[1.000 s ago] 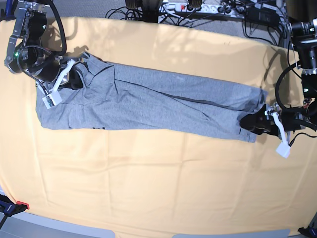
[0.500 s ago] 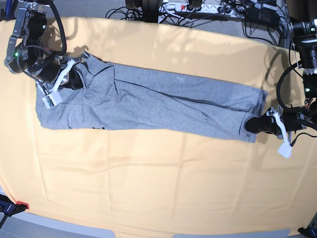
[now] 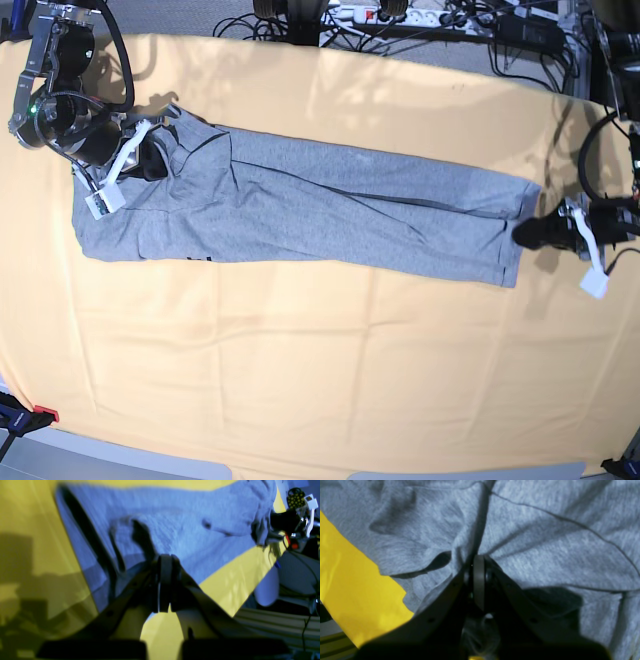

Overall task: Layout the t-shirt on the table in an organized manner, then fold the t-shirt properly
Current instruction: 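Grasp the strip's other end with the left gripper and tuck it inward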

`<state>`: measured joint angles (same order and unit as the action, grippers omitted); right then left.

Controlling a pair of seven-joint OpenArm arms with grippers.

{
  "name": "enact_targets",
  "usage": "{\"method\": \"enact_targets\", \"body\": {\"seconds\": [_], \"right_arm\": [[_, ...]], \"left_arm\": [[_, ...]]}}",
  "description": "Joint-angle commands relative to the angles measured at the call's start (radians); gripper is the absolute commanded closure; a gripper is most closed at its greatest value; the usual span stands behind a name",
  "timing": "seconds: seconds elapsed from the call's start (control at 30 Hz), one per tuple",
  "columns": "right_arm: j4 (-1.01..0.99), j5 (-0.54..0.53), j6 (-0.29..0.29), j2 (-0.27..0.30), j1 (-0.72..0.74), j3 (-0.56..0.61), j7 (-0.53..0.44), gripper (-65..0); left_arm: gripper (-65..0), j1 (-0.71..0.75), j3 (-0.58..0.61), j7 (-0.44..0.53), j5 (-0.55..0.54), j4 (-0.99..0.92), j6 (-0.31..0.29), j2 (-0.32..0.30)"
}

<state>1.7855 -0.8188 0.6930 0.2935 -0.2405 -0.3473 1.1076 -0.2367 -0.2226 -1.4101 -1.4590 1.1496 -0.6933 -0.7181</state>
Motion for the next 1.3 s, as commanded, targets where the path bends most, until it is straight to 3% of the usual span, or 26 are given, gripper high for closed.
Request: {"method": "enact_targets", "body": {"seconds": [0.0, 0.27, 0.53, 1.07, 1.27], "right_arm": [[0.016, -0.018, 0.005, 0.014, 0.008, -0.004, -0.015, 0.0], [0.016, -0.018, 0.005, 0.014, 0.008, -0.004, -0.016, 0.0], [0.016, -0.016, 0.005, 0.014, 0.011, -0.004, -0.016, 0.0], [0.016, -0.010, 0.005, 0.014, 0.035, -0.004, -0.011, 0.0], [0.016, -0.010, 0.005, 0.014, 0.035, -0.004, -0.011, 0.0]], "left_arm": [[0.0, -0.014, -0.008, 0.014, -0.025, 0.014, -0.005, -0.028], [0.0, 0.018, -0.008, 0.014, -0.025, 0.016, -0.005, -0.034], [0.0, 0.017, -0.008, 0.014, -0.025, 0.016, -0.005, -0.108], [0.0, 0.115, -0.008, 0.014, -0.025, 0.015, -0.005, -0.122], [0.0, 0.113, -0.008, 0.014, 0.011, 0.014, -0.005, -0.171]]}}
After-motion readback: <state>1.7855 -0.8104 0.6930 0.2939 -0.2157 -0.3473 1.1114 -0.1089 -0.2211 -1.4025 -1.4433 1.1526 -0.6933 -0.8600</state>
